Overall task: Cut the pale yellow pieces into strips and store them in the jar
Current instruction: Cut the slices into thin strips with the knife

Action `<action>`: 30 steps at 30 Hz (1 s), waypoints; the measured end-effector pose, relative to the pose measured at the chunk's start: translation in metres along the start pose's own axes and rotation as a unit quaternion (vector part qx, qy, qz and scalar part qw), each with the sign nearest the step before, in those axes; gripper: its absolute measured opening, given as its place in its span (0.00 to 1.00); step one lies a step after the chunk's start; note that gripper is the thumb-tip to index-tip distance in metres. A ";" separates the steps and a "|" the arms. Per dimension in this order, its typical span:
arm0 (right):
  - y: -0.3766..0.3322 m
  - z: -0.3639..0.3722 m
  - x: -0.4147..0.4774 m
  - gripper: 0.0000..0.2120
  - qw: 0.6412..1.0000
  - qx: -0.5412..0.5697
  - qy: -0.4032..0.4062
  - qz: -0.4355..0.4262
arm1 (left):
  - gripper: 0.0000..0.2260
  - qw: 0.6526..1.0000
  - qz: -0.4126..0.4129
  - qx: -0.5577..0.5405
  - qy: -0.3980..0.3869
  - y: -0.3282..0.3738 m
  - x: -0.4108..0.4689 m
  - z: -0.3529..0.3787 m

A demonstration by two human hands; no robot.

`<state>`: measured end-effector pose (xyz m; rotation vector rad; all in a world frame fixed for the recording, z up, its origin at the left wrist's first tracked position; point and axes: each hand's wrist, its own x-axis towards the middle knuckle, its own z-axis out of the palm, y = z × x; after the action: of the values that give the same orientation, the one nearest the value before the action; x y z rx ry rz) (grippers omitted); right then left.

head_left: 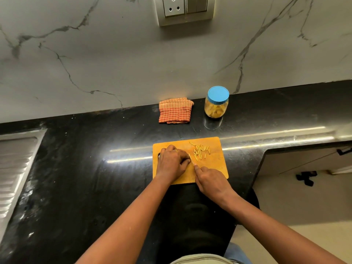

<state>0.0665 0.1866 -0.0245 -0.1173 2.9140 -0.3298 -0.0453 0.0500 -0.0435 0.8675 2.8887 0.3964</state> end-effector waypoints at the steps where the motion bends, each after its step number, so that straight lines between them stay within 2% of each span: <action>1: 0.000 0.000 0.001 0.23 1.000 -0.005 -0.002 0.001 | 0.10 1.000 0.001 0.002 0.001 0.000 0.000 0.000; 10: -0.003 -0.003 0.017 0.23 0.999 -0.053 0.000 -0.007 | 0.10 1.000 0.000 0.014 -0.006 0.001 0.000 -0.003; 15: 0.004 0.002 -0.001 0.24 0.999 -0.029 0.010 -0.010 | 0.09 1.000 -0.016 -0.008 0.009 0.002 0.000 -0.003; 22: 0.014 0.004 -0.008 0.23 0.999 0.025 0.035 0.033 | 0.10 0.999 -0.038 -0.018 -0.003 -0.001 0.001 0.001; 30: 0.004 0.004 -0.007 0.21 0.996 0.063 0.057 0.002 | 0.09 1.000 -0.024 -0.011 -0.002 0.000 0.000 -0.003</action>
<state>0.0737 0.1900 -0.0279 -0.0743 2.9953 -0.5340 -0.0454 0.0494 -0.0406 0.7929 2.8888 0.4207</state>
